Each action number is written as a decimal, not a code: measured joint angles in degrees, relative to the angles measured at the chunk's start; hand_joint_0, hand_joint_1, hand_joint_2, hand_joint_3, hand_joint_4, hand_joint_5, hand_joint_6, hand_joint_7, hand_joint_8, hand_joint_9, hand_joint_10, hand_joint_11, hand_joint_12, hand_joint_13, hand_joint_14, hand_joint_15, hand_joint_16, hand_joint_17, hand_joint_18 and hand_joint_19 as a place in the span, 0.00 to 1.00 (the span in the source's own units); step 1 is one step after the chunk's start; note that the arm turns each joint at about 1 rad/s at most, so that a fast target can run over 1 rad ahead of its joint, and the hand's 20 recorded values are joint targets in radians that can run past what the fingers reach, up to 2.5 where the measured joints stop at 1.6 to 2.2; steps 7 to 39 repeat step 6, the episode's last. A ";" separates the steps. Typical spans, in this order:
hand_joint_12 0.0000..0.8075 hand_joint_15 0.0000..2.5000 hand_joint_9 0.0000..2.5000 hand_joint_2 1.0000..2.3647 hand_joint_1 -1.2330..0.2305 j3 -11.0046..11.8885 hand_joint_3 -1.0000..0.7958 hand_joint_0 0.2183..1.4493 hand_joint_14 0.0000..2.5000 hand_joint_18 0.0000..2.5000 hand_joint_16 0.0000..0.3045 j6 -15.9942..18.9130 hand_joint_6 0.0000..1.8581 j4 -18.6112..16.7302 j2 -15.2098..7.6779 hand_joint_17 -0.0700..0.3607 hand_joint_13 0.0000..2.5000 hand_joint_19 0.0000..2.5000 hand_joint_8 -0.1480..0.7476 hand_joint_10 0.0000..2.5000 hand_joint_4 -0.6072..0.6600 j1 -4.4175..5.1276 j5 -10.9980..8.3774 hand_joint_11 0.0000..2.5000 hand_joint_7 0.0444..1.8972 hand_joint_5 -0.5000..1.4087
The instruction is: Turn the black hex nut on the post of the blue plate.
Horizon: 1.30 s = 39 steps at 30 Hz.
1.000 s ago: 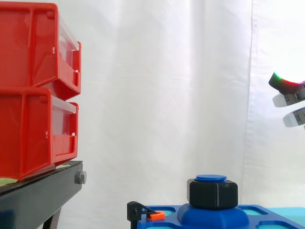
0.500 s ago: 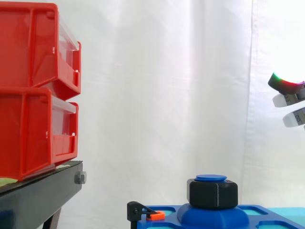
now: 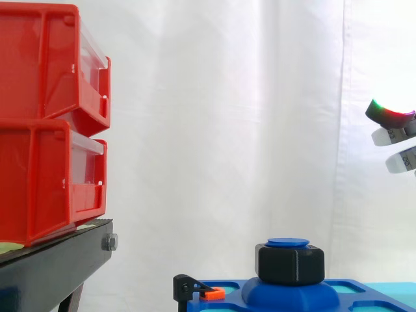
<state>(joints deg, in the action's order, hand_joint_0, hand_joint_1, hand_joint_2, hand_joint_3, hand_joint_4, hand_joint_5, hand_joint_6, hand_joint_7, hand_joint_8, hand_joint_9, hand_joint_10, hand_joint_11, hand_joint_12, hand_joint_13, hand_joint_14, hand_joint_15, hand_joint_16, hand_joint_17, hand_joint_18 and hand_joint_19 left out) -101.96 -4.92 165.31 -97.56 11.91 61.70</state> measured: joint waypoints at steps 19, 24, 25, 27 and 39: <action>0.40 0.00 0.00 0.00 0.57 0.00 0.28 0.18 0.00 0.00 0.17 0.00 0.27 -0.01 0.00 0.43 0.00 0.00 0.32 0.00 0.56 -0.01 0.00 0.00 0.35 0.12; 0.40 0.00 0.00 0.00 0.57 0.00 0.28 0.18 0.00 0.00 0.17 0.00 0.27 -0.01 0.00 0.43 0.00 0.00 0.32 0.00 0.56 -0.01 0.00 0.00 0.35 0.12; 0.40 0.00 0.00 0.00 0.57 0.00 0.28 0.18 0.00 0.00 0.17 0.00 0.27 -0.01 0.00 0.43 0.00 0.00 0.32 0.00 0.56 -0.01 0.00 0.00 0.35 0.12; 0.40 0.00 0.00 0.00 0.57 0.00 0.28 0.18 0.00 0.00 0.17 0.00 0.27 -0.01 0.00 0.43 0.00 0.00 0.32 0.00 0.56 -0.01 0.00 0.00 0.35 0.12; 0.40 0.00 0.00 0.00 0.57 0.00 0.28 0.18 0.00 0.00 0.17 0.00 0.27 -0.01 0.00 0.43 0.00 0.00 0.32 0.00 0.56 -0.01 0.00 0.00 0.35 0.12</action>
